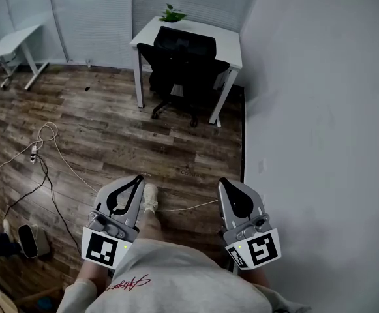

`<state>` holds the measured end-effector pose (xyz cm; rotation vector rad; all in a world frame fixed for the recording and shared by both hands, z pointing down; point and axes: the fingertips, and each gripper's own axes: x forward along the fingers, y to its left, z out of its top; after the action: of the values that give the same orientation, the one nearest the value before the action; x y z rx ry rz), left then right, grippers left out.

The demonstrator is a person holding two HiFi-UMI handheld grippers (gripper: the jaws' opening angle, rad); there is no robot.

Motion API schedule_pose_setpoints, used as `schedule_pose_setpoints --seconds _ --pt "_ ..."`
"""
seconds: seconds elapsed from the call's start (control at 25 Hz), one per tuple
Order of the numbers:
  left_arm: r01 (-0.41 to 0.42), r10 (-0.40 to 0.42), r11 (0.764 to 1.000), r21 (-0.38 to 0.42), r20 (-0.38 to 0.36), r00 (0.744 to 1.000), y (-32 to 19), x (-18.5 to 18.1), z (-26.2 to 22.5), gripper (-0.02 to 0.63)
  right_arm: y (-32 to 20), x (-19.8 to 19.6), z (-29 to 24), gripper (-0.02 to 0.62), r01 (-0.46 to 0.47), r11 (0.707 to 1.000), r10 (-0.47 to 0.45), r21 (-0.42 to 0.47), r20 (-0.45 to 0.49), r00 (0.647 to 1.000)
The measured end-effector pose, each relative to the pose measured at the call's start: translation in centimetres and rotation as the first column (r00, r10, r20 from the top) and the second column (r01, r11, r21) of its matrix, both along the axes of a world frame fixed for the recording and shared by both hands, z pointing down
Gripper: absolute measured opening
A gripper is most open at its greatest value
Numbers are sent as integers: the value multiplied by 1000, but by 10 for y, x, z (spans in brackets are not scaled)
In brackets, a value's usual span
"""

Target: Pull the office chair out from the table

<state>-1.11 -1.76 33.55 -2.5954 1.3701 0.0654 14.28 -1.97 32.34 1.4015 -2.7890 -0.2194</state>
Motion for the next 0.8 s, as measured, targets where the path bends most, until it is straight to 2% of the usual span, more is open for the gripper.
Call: schedule_pose_setpoints --seconds 0.28,0.8 --pt "8 -8 1000 -11 -7 1000 -41 -9 6 -5 -44 -12 1 2 16 1000 -16 -2 7 1000" --pt "11 -11 1000 28 -1 1000 -148 -37 -4 -5 -150 -37 -5 2 10 999 -11 33 19 1000"
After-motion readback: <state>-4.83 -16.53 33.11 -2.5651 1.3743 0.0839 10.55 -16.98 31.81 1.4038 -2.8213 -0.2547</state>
